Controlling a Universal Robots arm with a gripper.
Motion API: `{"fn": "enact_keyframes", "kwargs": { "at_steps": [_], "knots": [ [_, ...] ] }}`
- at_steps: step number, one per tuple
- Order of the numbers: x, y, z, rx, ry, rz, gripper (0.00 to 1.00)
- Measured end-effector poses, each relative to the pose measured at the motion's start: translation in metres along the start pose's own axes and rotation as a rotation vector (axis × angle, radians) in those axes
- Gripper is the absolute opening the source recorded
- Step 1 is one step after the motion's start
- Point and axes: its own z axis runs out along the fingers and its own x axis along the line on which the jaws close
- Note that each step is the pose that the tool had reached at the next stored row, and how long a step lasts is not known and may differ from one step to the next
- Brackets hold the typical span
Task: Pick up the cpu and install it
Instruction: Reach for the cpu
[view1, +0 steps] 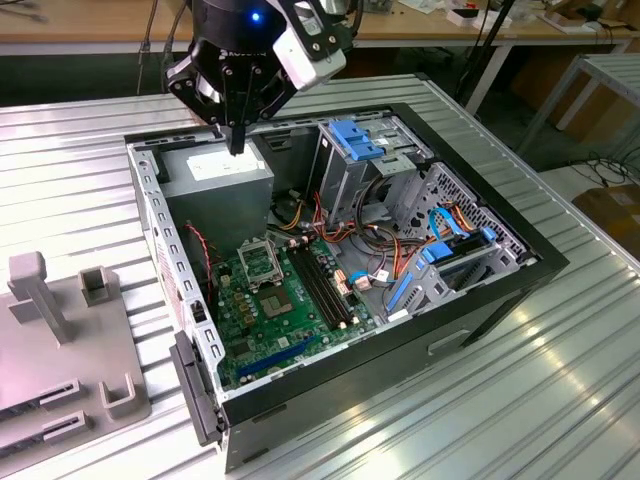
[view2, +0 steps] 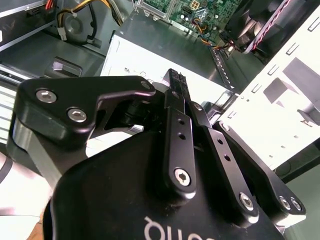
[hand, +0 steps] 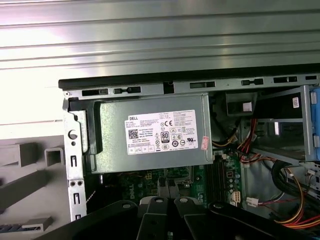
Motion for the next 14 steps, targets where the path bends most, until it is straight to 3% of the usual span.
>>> {"fn": "enact_keyframes", "kwargs": {
  "at_steps": [14],
  "knots": [
    [0.0092,-0.0007,-0.0002,0.0002,0.0027,0.000,0.11]
  ]
}}
